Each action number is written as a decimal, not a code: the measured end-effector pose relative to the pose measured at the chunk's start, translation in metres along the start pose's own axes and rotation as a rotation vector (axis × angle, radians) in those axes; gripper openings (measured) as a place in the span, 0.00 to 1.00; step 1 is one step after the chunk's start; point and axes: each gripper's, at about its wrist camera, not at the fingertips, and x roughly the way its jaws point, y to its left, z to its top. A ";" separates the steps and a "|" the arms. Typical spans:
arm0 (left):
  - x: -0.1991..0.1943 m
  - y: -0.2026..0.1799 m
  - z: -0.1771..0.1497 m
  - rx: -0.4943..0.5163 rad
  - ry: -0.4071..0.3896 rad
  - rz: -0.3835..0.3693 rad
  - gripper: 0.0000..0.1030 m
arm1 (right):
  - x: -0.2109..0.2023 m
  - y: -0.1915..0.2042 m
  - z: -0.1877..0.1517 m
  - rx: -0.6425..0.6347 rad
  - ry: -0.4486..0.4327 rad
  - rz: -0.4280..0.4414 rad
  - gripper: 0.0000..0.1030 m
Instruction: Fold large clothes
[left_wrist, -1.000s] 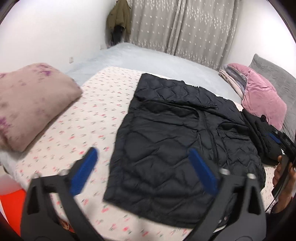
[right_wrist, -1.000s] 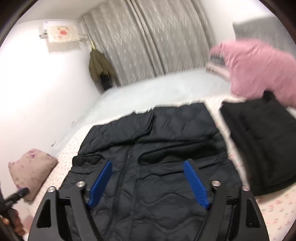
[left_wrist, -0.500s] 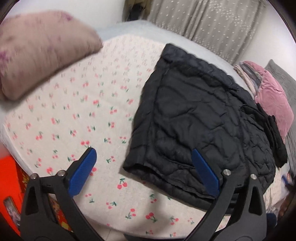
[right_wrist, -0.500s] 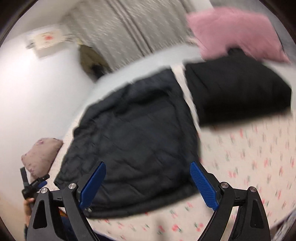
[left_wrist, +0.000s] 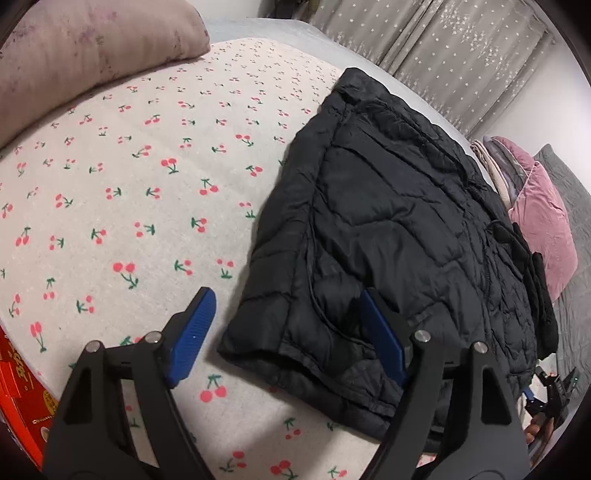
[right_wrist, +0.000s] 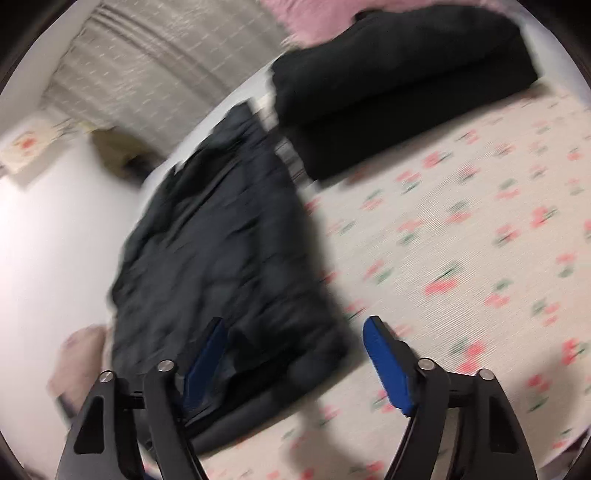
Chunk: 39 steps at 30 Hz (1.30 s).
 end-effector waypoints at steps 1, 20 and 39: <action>0.000 -0.001 -0.001 -0.001 -0.003 0.001 0.77 | 0.000 -0.003 0.002 0.006 -0.009 -0.002 0.74; -0.059 -0.024 -0.007 -0.076 -0.073 -0.104 0.09 | -0.030 0.031 0.002 -0.008 -0.070 0.222 0.07; -0.161 -0.021 -0.032 -0.112 -0.186 -0.285 0.08 | -0.142 0.036 -0.001 0.047 -0.189 0.490 0.05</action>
